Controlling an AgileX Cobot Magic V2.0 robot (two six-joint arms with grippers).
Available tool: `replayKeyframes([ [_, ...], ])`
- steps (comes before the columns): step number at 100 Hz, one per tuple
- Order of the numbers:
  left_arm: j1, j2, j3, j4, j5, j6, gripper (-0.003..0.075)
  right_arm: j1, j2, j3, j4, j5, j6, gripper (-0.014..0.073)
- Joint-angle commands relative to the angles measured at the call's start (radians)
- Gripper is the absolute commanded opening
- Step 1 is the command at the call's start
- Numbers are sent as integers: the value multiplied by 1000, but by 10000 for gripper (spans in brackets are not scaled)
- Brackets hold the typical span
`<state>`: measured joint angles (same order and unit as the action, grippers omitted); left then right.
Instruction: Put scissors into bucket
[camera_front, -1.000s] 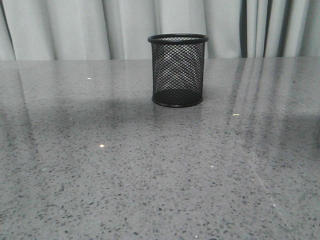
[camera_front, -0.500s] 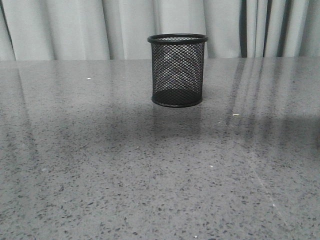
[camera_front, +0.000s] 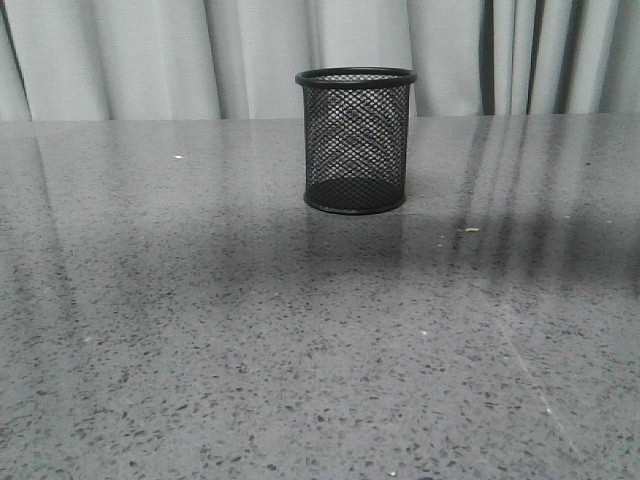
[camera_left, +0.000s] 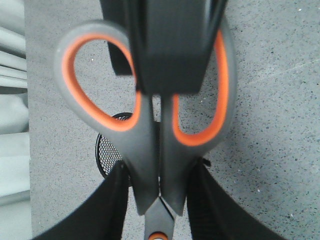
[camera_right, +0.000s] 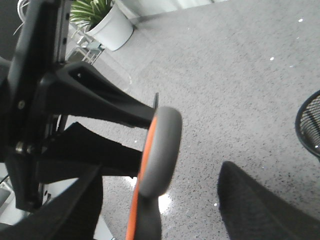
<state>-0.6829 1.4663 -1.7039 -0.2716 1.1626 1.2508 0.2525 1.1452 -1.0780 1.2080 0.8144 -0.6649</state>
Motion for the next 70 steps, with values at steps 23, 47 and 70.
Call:
replayKeyframes([
  [23, -8, -29, -35, -34, -55, -15, 60, 9, 17, -54, 67, 1, -43, 28],
  [47, -8, -32, -35, -34, -76, -63, 256, 9, 17, -54, 67, -4, -49, -73],
  [70, 10, -70, -35, -30, -82, -98, 496, 9, 17, -54, 67, -17, -70, -73],
])
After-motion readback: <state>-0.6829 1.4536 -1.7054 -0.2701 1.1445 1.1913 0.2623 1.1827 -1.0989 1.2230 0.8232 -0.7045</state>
